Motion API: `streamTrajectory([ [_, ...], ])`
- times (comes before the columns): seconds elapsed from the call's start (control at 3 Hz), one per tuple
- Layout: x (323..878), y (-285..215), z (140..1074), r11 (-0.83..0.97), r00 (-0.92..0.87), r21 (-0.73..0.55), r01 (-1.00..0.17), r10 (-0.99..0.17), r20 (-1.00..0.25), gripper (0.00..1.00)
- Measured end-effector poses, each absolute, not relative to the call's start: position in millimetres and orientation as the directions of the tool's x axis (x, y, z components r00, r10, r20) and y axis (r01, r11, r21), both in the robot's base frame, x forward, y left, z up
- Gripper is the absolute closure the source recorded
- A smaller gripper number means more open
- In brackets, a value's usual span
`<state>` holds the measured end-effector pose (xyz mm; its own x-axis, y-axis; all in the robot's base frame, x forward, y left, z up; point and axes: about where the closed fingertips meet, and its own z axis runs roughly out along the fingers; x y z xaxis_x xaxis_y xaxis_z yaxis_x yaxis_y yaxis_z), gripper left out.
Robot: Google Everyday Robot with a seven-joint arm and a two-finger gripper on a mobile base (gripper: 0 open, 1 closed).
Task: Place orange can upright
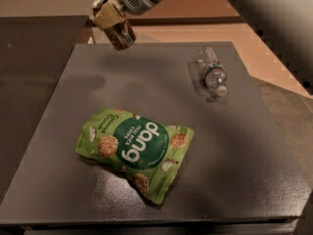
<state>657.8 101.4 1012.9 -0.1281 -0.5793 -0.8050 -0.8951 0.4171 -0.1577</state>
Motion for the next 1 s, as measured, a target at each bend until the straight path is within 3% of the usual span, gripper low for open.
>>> streamTrajectory([
  [0.67, 666.7, 146.5, 999.6, 0.587, -0.255, -0.006, -0.81, -0.361, -0.897, 1.0],
  [1.0, 666.7, 165.8, 990.8, 0.629, -0.239, 0.006, -0.777, -0.287, -0.928, 1.0],
])
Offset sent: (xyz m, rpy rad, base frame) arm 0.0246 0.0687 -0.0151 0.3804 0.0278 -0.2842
